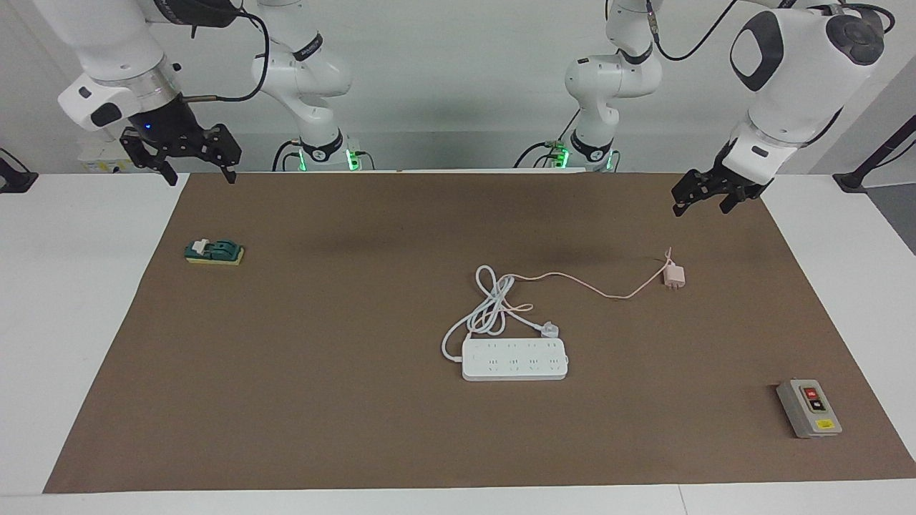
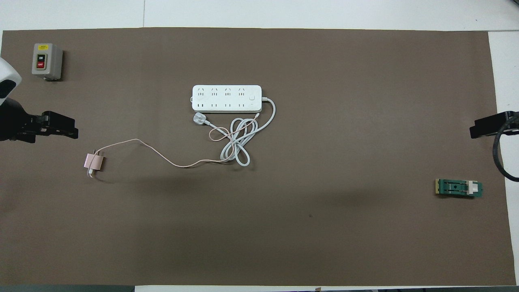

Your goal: Unplug charger and place it aside

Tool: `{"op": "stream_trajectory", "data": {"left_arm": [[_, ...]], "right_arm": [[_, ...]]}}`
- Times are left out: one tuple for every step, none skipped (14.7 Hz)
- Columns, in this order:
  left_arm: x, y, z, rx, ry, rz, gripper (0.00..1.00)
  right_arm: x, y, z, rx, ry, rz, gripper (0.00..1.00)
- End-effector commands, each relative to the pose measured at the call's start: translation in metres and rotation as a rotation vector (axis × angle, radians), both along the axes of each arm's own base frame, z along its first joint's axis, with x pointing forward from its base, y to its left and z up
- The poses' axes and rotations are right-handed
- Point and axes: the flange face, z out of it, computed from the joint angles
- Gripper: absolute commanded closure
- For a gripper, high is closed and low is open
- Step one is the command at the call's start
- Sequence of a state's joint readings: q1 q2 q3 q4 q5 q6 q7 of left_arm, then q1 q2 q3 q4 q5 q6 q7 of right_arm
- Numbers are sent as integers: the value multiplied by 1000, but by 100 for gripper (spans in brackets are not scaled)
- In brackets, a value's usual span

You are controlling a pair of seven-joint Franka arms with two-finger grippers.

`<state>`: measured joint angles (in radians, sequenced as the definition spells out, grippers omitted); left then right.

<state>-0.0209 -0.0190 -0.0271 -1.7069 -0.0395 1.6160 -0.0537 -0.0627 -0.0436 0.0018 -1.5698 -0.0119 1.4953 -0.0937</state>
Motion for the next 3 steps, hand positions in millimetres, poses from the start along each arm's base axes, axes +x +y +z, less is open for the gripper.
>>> {"op": "stream_trajectory", "data": {"left_arm": [[-8,0,3,-17,-7,-8,0],[-8,0,3,-17,-7,-8,0],[-8,-1,3,-17,-6,-10,0]], "right_arm": [[-6,-3,1,-9,-12,-22,0],[-5,0,1,-9,-14,-17,0],[-5,0,1,-9,-14,-16,0]]}}
